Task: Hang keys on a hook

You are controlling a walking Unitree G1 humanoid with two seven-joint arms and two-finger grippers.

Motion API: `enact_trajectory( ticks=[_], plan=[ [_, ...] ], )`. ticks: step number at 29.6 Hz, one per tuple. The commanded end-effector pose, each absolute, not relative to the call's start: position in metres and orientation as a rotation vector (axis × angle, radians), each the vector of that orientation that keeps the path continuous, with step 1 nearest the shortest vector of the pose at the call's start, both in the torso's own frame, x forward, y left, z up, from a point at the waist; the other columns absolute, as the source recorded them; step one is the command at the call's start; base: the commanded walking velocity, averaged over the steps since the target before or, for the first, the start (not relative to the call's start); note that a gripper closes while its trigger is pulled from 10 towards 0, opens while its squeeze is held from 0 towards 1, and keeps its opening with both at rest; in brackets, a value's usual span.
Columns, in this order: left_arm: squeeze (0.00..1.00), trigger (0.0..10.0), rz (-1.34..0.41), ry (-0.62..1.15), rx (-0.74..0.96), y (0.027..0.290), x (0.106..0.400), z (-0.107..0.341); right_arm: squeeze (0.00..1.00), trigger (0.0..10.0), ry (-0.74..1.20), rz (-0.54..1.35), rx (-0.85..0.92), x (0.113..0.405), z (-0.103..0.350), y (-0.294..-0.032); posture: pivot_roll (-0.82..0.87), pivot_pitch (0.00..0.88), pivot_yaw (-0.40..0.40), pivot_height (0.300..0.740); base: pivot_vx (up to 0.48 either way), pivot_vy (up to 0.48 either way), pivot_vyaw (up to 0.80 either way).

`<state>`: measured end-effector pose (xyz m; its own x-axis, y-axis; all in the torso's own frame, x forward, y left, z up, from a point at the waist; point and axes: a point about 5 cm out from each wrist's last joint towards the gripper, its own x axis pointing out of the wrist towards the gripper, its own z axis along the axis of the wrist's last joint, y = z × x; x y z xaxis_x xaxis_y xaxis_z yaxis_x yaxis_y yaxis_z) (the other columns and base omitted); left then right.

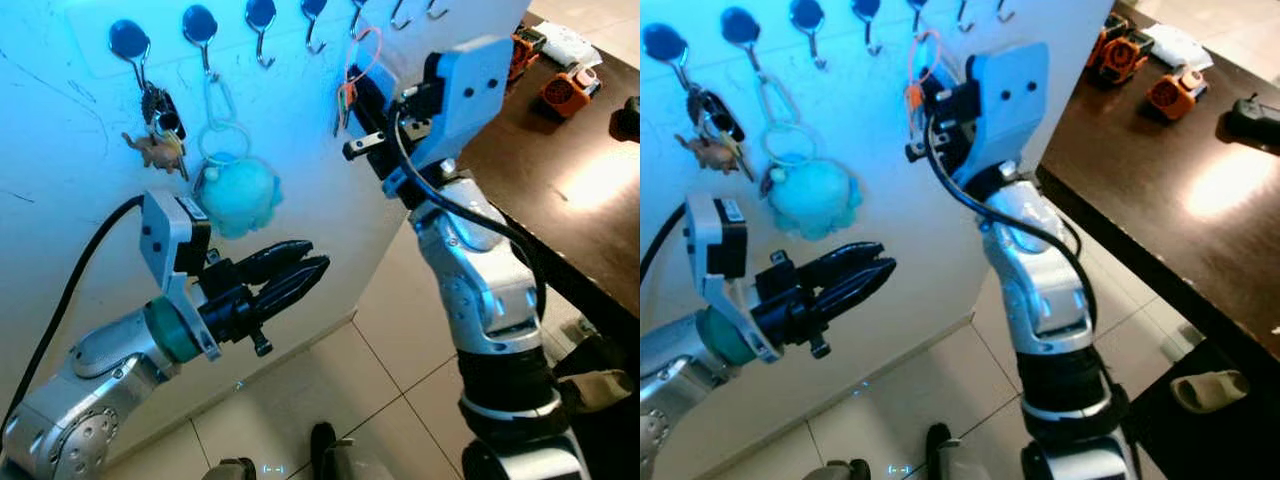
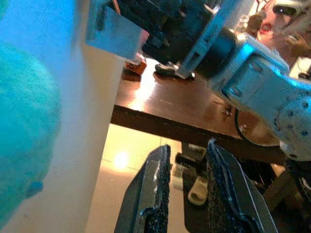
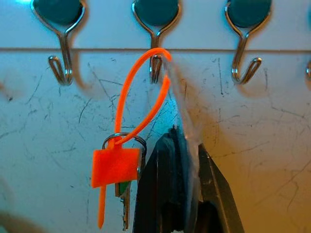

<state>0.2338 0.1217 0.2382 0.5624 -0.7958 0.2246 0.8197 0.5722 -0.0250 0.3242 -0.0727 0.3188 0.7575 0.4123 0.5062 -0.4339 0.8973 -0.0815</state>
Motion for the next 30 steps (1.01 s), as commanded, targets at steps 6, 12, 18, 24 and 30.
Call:
enact_trajectory(
  ticks=[6, 12, 18, 24, 30],
  plan=[
    [0.0, 10.0, -0.977, -0.181, -0.135, 0.121, 0.229, 0.237, 0.0, 10.0, -0.606, 0.308, -0.016, 0.325, 0.321, -0.074, -0.04, 0.222, 0.003, 0.74, 0.0, 0.0, 0.0],
    [0.0, 10.0, -0.978, -0.167, -0.14, 0.121, 0.229, 0.236, 0.0, 10.0, -0.617, 0.167, -0.147, 0.321, 0.313, -0.065, -0.04, 0.231, 0.012, 0.74, 0.0, 0.0, 0.0],
    [0.0, 10.0, -0.985, -0.157, -0.143, 0.121, 0.229, 0.236, 0.0, 10.0, -0.503, 0.118, -0.04, 0.327, 0.304, -0.064, -0.04, 0.24, 0.017, 0.74, 0.0, 0.0, 0.0],
    [0.0, 10.0, -0.986, -0.151, -0.148, 0.12, 0.229, 0.236, 0.0, 10.0, -0.466, 0.219, 0.015, 0.328, 0.299, -0.056, -0.04, 0.242, 0.019, 0.74, 0.0, 0.0, 0.0],
    [0.0, 10.0, -0.991, -0.146, -0.154, 0.117, 0.227, 0.235, 0.0, 10.0, -0.654, 0.429, -0.033, 0.3, 0.309, -0.044, -0.04, 0.242, 0.017, 0.74, 0.0, 0.0, 0.0]
  ],
)
